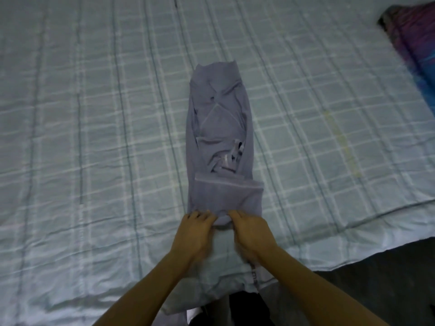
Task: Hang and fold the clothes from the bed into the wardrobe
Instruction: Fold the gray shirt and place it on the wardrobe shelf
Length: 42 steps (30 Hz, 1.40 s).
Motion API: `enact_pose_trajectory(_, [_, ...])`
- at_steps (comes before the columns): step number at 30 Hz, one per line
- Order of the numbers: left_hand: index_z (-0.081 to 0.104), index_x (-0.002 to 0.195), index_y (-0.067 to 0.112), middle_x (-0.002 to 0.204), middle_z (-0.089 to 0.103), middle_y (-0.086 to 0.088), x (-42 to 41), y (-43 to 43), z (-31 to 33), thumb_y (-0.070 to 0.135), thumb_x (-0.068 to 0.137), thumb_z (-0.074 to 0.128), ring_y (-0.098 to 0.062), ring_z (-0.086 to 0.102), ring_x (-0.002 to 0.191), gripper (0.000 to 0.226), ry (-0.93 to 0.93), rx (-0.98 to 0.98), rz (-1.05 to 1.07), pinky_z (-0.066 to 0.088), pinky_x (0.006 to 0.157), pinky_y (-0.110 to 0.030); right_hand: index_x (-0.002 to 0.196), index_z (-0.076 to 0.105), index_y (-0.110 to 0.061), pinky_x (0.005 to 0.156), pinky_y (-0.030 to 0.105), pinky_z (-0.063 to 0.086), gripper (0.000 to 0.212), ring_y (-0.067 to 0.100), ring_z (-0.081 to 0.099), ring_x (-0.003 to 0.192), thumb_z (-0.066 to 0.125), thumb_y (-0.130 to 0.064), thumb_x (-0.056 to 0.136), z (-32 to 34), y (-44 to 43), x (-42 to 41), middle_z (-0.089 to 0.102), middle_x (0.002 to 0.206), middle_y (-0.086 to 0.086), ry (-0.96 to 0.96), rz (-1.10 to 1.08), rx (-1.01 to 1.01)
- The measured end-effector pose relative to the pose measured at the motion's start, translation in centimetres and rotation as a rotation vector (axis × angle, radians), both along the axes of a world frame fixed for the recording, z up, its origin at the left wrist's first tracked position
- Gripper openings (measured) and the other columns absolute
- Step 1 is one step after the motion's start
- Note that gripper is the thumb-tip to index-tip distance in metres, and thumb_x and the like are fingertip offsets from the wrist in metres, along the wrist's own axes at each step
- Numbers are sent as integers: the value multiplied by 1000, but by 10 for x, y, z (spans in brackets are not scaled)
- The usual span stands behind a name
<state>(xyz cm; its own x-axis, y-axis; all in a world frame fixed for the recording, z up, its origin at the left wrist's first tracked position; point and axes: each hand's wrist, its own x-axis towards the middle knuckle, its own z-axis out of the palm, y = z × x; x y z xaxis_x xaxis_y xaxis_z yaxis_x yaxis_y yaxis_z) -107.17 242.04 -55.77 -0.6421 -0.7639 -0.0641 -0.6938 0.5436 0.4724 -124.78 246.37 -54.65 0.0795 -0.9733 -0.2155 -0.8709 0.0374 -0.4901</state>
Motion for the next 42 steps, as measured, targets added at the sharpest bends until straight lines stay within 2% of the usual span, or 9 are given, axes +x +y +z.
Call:
enact_pose_trajectory(3, [68, 96, 22, 92, 69, -3, 7, 11, 41, 25, 92, 46, -21, 63, 82, 23, -52, 484, -23, 43, 69, -24, 115, 60, -2, 88, 32, 42, 37, 31, 56, 106, 42, -25, 94, 54, -15, -5, 61, 119, 18, 60, 183, 586])
enact_pose_trajectory(6, [55, 67, 24, 81, 60, -9, 8, -3, 81, 33, 89, 52, -9, 52, 72, 25, -148, 993, -193, 39, 66, -23, 90, 55, -4, 68, 31, 38, 16, 29, 50, 83, 41, -11, 92, 97, -25, -6, 57, 116, 28, 36, 331, 875])
enact_pose_trajectory(9, [58, 70, 14, 73, 60, -7, -3, -55, 107, 21, 94, 54, 4, 47, 58, 25, -25, 840, -80, 37, 61, -19, 99, 55, -9, 71, 31, 38, 17, 29, 55, 93, 42, -18, 93, 123, -48, -14, 57, 120, 19, 66, 113, 607])
enact_pose_trajectory(12, [64, 90, 9, 91, 67, -12, -13, -92, 118, 19, 94, 53, -19, 60, 79, 15, 116, 306, 326, 42, 67, -27, 103, 60, -9, 76, 35, 44, 18, 31, 58, 95, 50, -20, 92, 119, -75, -19, 63, 103, 13, 162, -176, -106])
enact_pose_trajectory(15, [59, 120, 9, 112, 62, -20, -16, -84, 95, 13, 91, 56, -37, 57, 100, 30, 157, -9, 415, 45, 82, -38, 104, 63, -5, 81, 42, 46, 28, 34, 57, 92, 56, -12, 78, 89, -78, -12, 61, 102, 16, 196, -187, -355])
enact_pose_trajectory(24, [39, 140, 13, 140, 45, -23, -4, -14, -22, 54, 58, 68, -36, 38, 130, 96, -303, -35, -22, 41, 94, -57, 124, 62, -14, 92, 53, 48, 87, 33, 58, 116, 88, -32, 43, -15, -32, 6, 58, 129, 17, 356, 74, 114])
enact_pose_trajectory(32, [66, 108, 14, 97, 67, -14, -23, -41, -12, 10, 56, 72, -34, 65, 84, 53, -141, -32, 127, 52, 67, -40, 103, 66, -13, 75, 39, 49, 31, 29, 64, 85, 68, -9, 72, 12, -57, -10, 67, 92, 8, 286, -4, 42])
enact_pose_trajectory(38, [64, 111, 10, 117, 63, -6, -12, -64, 70, 33, 87, 48, -23, 58, 105, 37, -277, 771, -232, 40, 89, -26, 117, 60, -6, 85, 33, 46, 36, 32, 58, 107, 58, -26, 87, 91, -64, -10, 61, 119, 14, 249, 248, 679])
enact_pose_trajectory(42, [65, 101, 10, 107, 66, -6, -8, -85, 115, 39, 89, 57, -19, 59, 96, 32, -335, 839, -272, 47, 88, -32, 105, 64, -5, 73, 28, 42, 29, 29, 59, 94, 59, -24, 84, 143, -73, -20, 64, 111, 15, 166, 253, 786])
